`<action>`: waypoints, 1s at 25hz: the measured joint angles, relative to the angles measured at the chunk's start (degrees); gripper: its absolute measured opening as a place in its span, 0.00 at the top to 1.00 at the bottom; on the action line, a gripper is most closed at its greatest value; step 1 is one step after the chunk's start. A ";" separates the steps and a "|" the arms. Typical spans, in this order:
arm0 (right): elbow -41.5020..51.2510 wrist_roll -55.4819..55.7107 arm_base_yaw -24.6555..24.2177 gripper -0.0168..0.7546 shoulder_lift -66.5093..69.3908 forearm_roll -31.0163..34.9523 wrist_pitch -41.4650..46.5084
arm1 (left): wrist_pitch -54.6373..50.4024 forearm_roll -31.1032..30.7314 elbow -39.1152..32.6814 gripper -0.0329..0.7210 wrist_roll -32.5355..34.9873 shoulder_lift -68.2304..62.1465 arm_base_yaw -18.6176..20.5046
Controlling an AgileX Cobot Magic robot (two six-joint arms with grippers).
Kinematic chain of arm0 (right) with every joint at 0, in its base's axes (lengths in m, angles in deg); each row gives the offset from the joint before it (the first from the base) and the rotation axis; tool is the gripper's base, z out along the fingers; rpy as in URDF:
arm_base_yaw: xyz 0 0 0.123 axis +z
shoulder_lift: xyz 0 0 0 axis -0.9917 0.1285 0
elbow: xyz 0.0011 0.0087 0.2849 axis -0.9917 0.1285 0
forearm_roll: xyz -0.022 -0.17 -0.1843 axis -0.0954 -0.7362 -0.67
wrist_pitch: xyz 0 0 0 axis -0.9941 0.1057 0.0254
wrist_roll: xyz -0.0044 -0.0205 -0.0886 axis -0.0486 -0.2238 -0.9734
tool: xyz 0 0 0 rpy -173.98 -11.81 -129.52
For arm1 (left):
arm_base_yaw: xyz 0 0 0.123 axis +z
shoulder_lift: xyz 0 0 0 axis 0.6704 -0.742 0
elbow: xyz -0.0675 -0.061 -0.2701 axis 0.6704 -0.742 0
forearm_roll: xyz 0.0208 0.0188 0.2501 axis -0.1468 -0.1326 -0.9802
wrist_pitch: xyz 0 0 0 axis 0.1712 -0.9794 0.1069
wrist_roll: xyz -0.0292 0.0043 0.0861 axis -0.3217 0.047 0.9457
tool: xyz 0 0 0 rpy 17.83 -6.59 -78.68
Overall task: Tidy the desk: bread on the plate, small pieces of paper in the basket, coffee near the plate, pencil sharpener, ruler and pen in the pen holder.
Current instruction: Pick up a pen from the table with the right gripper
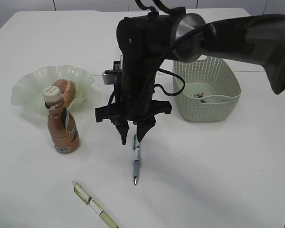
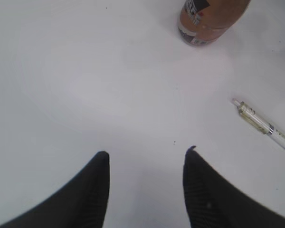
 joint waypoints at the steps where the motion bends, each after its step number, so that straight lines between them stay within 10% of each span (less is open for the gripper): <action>1: 0.11 1.07 0.00 0.61 0.00 0.00 0.02 | -0.08 0.00 0.00 0.47 0.00 0.00 0.00; 25: 0.20 8.65 -2.72 0.52 3.20 -1.99 -1.32 | -0.48 0.45 0.00 0.47 0.00 0.00 0.00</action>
